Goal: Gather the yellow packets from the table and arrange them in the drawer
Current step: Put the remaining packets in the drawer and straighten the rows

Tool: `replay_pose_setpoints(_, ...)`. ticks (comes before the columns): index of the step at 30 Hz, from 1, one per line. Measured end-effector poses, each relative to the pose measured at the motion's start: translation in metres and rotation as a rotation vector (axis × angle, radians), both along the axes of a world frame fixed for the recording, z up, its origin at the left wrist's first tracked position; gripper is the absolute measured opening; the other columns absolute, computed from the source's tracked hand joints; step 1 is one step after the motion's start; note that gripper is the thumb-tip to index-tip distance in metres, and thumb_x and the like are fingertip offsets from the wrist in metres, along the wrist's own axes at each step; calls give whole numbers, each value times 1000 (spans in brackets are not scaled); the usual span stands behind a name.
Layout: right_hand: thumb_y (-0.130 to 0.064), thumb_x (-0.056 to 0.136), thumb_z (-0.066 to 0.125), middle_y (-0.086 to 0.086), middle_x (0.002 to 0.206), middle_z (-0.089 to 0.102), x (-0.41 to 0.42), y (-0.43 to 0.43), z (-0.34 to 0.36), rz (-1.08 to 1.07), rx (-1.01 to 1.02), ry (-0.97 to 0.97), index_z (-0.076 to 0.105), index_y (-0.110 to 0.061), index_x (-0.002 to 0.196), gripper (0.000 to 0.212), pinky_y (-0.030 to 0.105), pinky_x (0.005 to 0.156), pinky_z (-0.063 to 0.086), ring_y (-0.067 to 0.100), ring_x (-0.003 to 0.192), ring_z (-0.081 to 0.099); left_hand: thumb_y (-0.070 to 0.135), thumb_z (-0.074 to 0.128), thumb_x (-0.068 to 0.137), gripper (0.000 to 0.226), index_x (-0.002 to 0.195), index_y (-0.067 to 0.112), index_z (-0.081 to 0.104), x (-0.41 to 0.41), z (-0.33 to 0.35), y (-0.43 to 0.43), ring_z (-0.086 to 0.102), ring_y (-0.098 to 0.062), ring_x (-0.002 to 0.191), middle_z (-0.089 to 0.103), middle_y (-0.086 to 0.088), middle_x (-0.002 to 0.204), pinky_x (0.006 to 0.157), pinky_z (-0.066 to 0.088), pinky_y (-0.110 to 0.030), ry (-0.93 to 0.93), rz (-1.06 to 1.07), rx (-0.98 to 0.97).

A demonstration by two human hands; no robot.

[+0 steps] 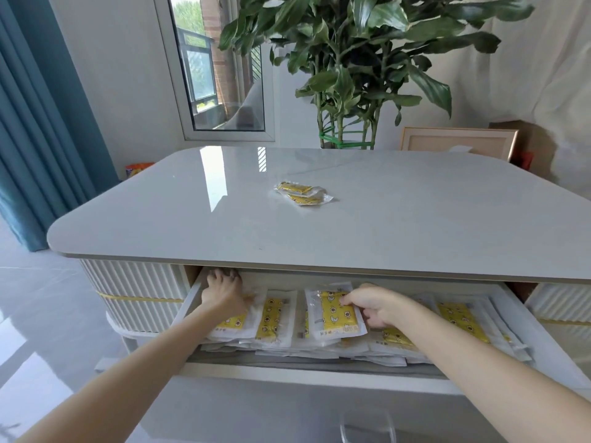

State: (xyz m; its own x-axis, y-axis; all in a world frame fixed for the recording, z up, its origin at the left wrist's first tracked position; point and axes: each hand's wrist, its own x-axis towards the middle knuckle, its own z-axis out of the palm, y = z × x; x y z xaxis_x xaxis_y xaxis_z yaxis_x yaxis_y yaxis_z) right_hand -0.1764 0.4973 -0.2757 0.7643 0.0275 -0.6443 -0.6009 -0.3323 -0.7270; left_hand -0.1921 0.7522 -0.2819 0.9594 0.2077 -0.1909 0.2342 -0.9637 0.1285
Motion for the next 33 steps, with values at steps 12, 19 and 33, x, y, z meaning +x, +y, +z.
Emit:
replay_pose_setpoints(12, -17, 83, 71, 7, 110, 59, -17, -30, 4, 264, -650, -320, 46, -6, 129, 53, 24, 61, 52, 17, 81, 61, 44, 54, 88, 69, 147, 24, 24, -9, 2, -49, 24, -36, 136, 28, -18, 145, 109, 33, -44, 297, -289, 69)
replay_pose_setpoints(19, -34, 82, 70, 1, 152, 30, -31, -32, 3, 805, -793, -518, 38, -35, 144, 70, 46, 113, 29, 28, 141, 22, 49, 51, 88, 72, 149, 29, 18, -11, 3, -54, 25, -32, 141, 30, -7, 153, 113, 29, -46, 327, -321, 92)
replay_pose_setpoints(33, -27, 89, 61, 3, 147, 42, -42, -25, 10, 841, -844, -555, 43, -26, 143, 57, 36, 99, 45, 21, 122, 50, 49, 47, 92, 61, 147, 38, 23, -27, 16, -59, 37, -27, 135, 39, 0, 148, 104, 41, -39, 239, -357, 93)
